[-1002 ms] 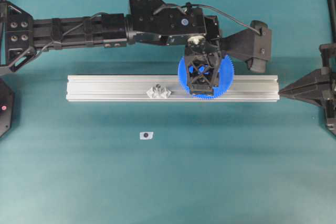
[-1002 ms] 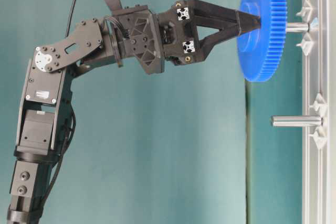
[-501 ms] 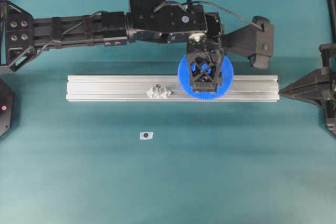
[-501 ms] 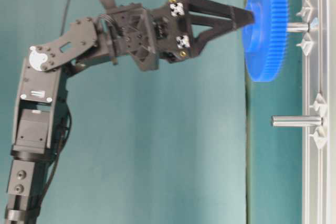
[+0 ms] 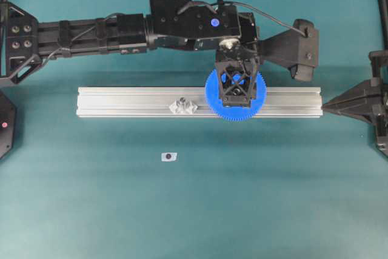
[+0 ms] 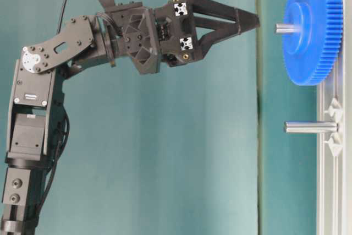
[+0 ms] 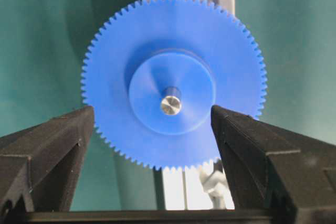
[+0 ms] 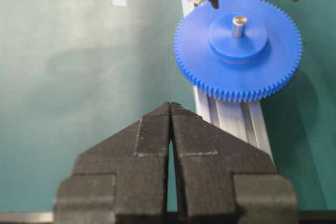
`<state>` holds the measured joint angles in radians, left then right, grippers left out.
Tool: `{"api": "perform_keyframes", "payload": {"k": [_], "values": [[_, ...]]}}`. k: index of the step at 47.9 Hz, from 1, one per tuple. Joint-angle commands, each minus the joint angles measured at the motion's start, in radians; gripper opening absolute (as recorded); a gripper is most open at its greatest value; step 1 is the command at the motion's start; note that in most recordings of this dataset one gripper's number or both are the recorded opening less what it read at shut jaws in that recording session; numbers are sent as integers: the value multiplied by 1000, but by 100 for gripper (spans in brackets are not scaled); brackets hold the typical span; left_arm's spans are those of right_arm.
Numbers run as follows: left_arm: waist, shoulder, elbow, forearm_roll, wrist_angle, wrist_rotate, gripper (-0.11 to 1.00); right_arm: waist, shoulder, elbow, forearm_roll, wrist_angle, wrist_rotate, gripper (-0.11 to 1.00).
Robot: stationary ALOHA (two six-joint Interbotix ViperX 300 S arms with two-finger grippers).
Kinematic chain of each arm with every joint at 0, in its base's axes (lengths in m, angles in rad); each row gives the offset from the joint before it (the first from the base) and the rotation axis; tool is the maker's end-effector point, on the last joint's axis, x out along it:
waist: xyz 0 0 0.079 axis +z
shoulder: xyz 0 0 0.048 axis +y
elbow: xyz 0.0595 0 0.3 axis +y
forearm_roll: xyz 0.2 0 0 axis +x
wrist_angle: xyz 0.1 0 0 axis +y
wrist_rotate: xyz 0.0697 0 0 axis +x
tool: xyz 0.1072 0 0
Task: Find the location of the shaft and insert the large gear.
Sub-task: 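Open the left gripper and pull it back from the gear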
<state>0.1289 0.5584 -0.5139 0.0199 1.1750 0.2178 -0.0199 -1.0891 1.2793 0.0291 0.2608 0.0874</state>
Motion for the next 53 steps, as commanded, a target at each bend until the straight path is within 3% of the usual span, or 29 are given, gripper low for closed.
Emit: {"api": "perform_keyframes", "payload": {"k": [1,42,53], "values": [[-5,-29,-25,3,-5,-3,85,-2,5,-17,-2,-3,8,0],[-32,-49,-26,3,-9,-29,85,-2,5,-12,-2,-5,8,0],[-35,-72,-26,3,-18,-63,85,-2,5,-12,-3,-5,8,0]]}}
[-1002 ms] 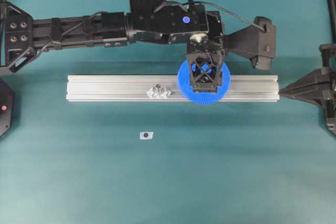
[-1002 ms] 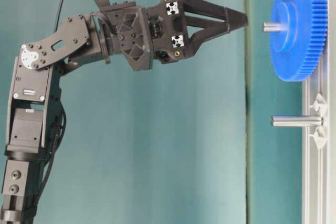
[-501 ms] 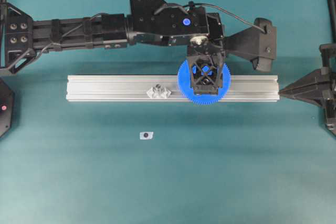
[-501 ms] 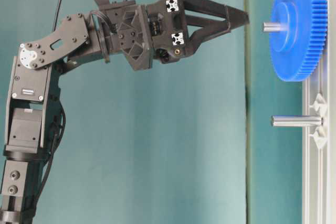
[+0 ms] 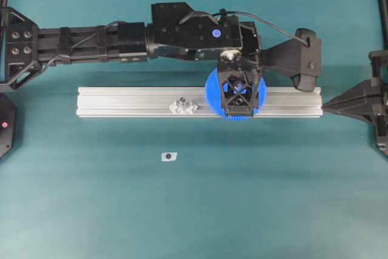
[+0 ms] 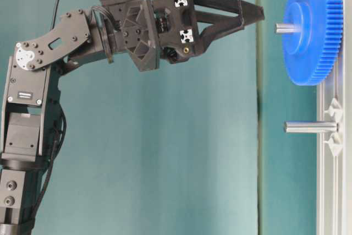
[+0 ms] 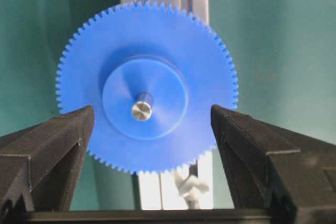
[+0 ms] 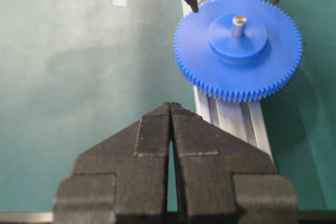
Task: Find the location of the shaft and insert the large gear.
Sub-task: 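Open the left gripper and pull it back from the gear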
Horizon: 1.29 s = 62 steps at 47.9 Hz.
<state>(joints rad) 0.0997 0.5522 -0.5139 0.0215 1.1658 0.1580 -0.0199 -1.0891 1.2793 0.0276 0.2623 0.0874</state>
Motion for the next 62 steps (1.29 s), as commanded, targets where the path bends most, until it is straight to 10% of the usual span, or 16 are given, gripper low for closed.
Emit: {"api": "perform_keyframes", "payload": {"k": [1,62], "values": [[-6,-67,-26,2,-11,-3,85,-2,5,-12,0,-6,8,0],[-35,-241,235,2,-270,-98,85,-2,-5,-17,-2,-6,8,0]]}}
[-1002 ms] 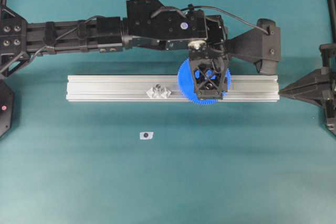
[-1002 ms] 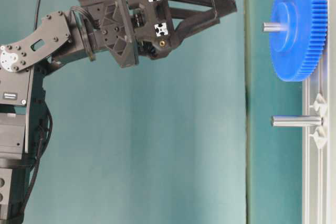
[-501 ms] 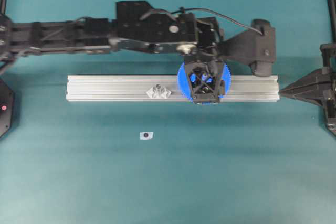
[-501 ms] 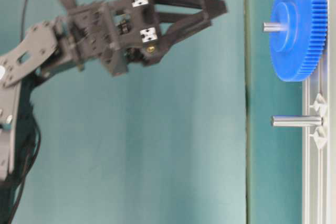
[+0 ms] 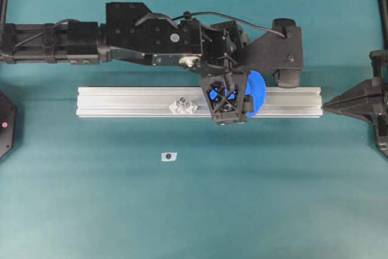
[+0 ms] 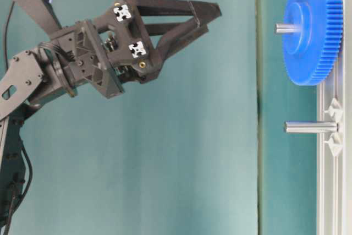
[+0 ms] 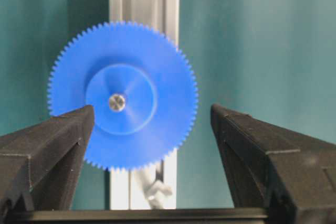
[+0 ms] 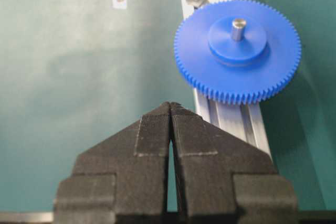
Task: Find the location of the shaft and insert the large gear.
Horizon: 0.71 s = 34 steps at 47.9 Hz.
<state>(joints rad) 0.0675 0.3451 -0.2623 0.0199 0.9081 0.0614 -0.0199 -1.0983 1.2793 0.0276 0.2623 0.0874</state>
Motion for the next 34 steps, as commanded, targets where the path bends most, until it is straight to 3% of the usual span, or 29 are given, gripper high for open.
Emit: {"api": "perform_keyframes", "payload": {"k": [1,34], "values": [[-3,-34,-17,3,-12,-2,85,-2,6,-17,-2,-6,8,0],[-17,-40,-17,2,23,-23,86,-2,3,-17,-2,-6,8,0]]}}
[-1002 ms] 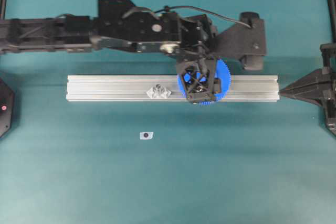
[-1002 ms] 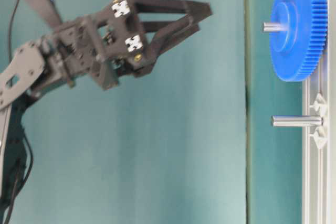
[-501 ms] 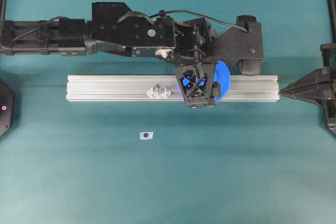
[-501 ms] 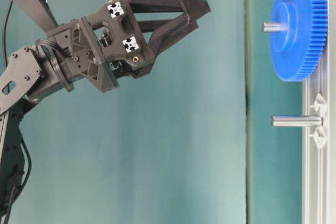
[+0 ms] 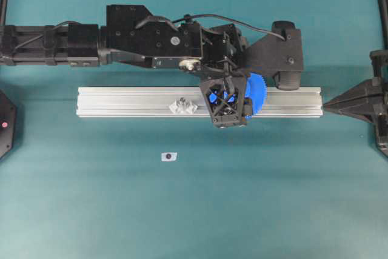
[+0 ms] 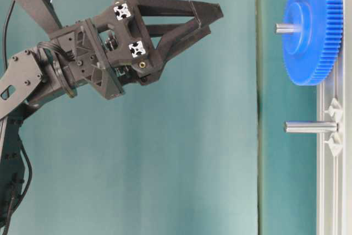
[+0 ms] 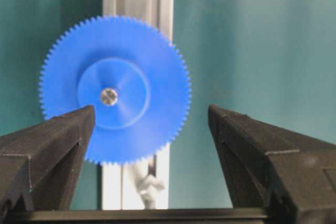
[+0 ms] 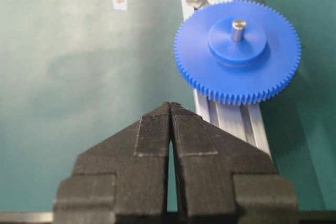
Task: Find the location of the shaft and insert the large gear.
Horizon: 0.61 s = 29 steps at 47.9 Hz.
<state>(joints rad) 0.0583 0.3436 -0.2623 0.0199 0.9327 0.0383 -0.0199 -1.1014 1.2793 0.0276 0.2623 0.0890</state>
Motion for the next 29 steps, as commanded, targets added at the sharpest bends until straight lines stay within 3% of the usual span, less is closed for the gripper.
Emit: {"api": "perform_keyframes", "payload": {"k": [1,29], "values": [[-8,-40,-17,2,-2,-2,86,-2,5,-17,-2,-5,6,0],[-9,-38,-18,3,0,-2,91,-2,5,-18,-2,6,6,0]]}}
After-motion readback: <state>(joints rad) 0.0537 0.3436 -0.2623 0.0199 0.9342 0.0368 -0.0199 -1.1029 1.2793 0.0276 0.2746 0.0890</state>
